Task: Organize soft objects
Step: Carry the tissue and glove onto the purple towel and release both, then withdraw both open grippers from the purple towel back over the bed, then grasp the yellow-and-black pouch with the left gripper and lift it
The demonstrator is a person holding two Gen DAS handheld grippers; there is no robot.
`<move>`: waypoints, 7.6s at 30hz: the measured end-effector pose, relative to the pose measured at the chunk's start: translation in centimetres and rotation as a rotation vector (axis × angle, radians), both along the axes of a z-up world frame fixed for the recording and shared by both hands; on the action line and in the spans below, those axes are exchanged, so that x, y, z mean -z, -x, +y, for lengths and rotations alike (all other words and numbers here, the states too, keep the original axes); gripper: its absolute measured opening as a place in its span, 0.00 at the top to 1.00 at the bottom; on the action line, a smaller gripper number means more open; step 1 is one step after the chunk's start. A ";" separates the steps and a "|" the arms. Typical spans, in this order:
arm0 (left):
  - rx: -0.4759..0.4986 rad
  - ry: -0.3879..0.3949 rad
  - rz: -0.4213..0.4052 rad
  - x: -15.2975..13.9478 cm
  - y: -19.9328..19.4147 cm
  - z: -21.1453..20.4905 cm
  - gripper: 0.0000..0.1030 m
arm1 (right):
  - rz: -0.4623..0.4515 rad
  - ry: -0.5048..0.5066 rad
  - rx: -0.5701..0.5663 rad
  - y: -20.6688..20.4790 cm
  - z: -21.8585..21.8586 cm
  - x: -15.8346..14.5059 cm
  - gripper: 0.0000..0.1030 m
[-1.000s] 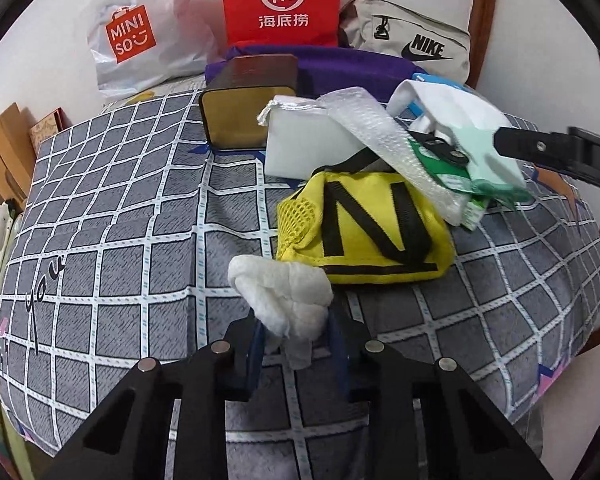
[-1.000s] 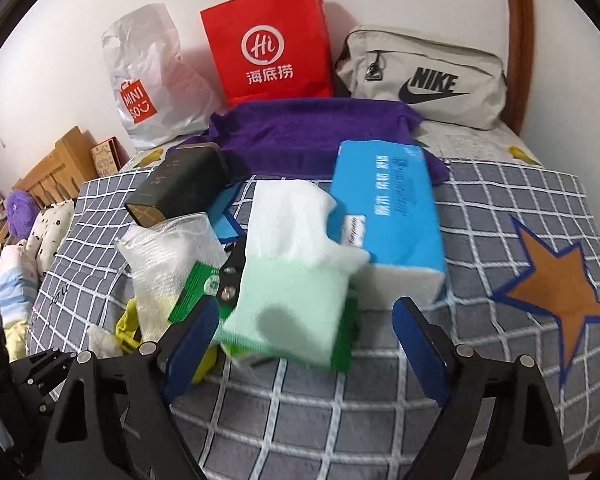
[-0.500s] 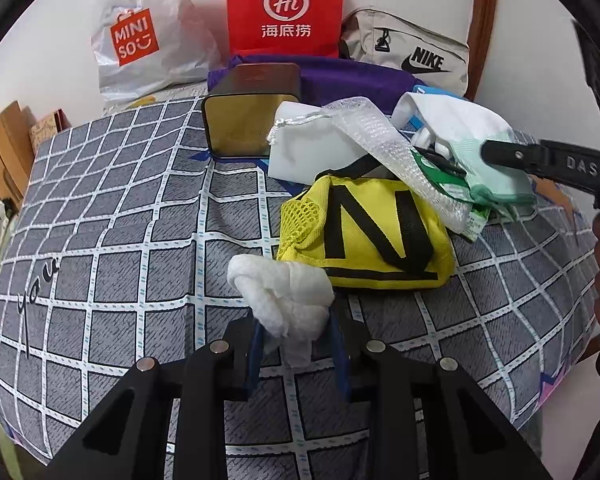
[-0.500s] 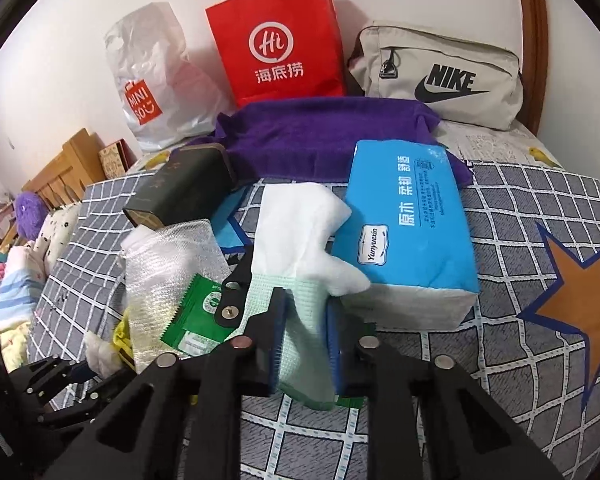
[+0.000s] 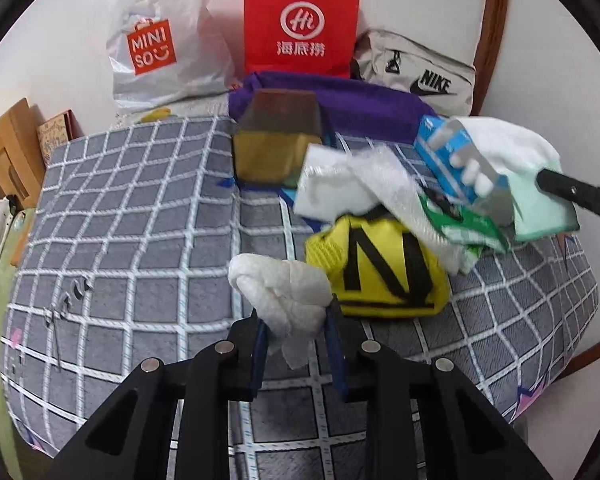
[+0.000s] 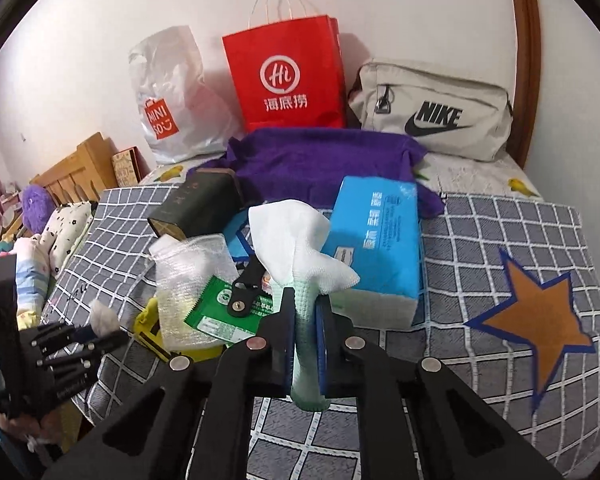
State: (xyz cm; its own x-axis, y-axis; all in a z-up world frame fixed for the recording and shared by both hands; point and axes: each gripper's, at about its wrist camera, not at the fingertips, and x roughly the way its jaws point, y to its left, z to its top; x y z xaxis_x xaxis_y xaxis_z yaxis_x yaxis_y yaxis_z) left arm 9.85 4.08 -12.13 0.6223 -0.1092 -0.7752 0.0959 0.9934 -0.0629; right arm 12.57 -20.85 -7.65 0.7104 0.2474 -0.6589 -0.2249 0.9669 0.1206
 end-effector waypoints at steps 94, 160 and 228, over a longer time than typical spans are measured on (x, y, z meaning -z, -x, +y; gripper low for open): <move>0.068 -0.134 0.128 -0.6 -41.8 -4.3 0.66 | 0.080 0.196 -0.003 -27.7 -2.1 1.0 0.39; 0.084 -0.087 0.081 1.5 -6.1 -3.3 0.34 | 0.026 0.096 0.071 -1.9 0.0 1.1 0.31; 0.108 0.053 0.047 0.3 -4.1 0.8 0.75 | 0.099 0.137 -0.149 -2.1 6.3 4.2 0.75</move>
